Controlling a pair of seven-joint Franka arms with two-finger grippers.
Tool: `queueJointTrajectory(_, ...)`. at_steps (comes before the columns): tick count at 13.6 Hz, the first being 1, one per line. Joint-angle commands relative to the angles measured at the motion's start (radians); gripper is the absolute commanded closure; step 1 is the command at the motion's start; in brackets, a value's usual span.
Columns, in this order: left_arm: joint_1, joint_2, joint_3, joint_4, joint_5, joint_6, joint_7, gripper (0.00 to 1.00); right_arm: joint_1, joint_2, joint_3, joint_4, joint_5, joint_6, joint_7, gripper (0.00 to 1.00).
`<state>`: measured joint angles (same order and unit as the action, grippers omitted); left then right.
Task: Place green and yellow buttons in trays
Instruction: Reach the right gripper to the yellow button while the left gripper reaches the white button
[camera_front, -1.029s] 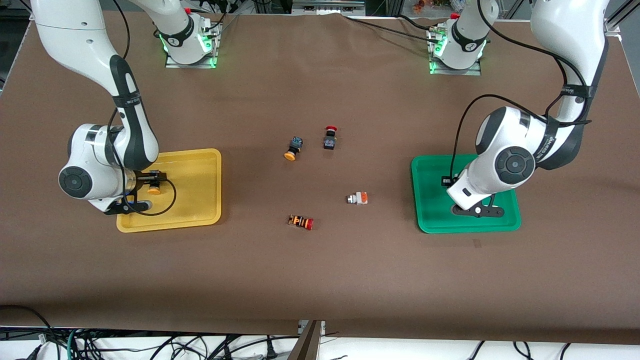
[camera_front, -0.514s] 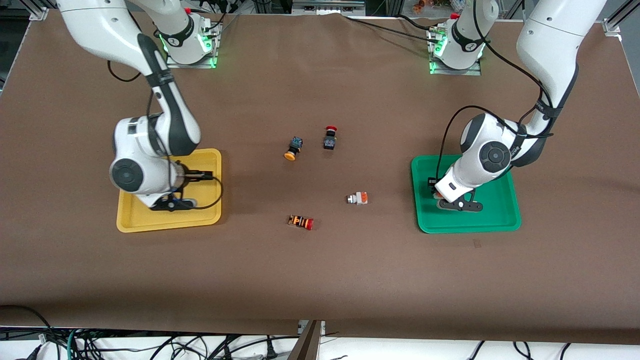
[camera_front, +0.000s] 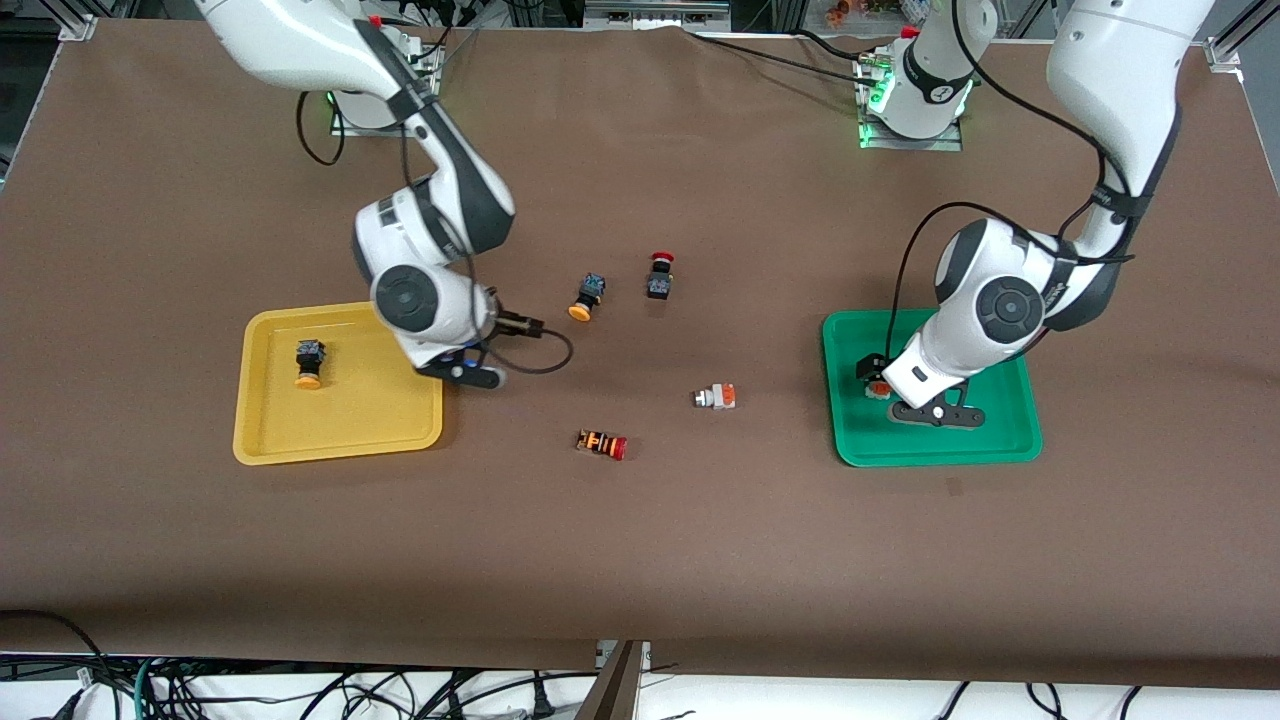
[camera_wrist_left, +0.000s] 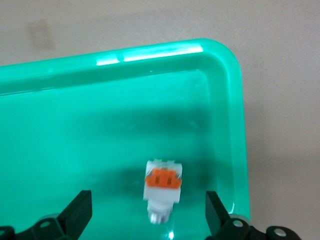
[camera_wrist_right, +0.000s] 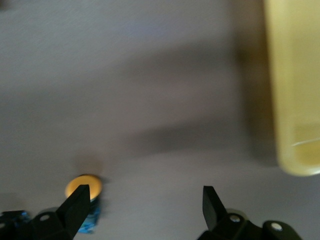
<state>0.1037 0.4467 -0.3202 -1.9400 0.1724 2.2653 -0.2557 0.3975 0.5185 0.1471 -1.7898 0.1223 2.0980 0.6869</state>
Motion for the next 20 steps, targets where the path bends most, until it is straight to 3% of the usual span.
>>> queueJointTrajectory(1, -0.001, -0.019, -0.033, 0.123, -0.079, -0.183, -0.055, 0.0, 0.082, 0.029, -0.003, 0.007, 0.013, 0.069, 0.138, 0.01)
queueJointTrajectory(5, -0.004, -0.017, -0.085, 0.179, -0.116, -0.225, -0.291, 0.0, 0.164, 0.071, -0.003, 0.006, 0.013, 0.134, 0.232, 0.01)
queueJointTrajectory(10, -0.073, 0.001, -0.125, 0.251, -0.131, -0.22, -0.857, 0.0, 0.196, 0.12, -0.003, 0.004, 0.013, 0.168, 0.234, 0.01)
queueJointTrajectory(11, -0.087, 0.006, -0.123, 0.254, -0.151, -0.216, -0.975, 0.0, 0.201, 0.126, -0.003, 0.004, 0.013, 0.172, 0.234, 0.07)
queueJointTrajectory(13, -0.111, 0.029, -0.125, 0.282, -0.157, -0.216, -1.164, 0.0, 0.204, 0.127, -0.003, 0.003, 0.013, 0.177, 0.232, 0.52)
queueJointTrajectory(16, -0.151, 0.081, -0.123, 0.311, -0.16, -0.196, -1.353, 0.0, 0.201, 0.132, -0.003, 0.003, 0.011, 0.175, 0.221, 0.95)
queueJointTrajectory(17, -0.151, 0.099, -0.123, 0.326, -0.162, -0.193, -1.442, 0.0, 0.195, 0.126, -0.004, 0.004, 0.01, 0.171, 0.208, 1.0)
queueJointTrajectory(20, -0.159, 0.13, -0.122, 0.323, -0.172, -0.1, -1.543, 0.0, 0.182, 0.075, -0.061, 0.007, 0.004, 0.13, 0.122, 1.0)
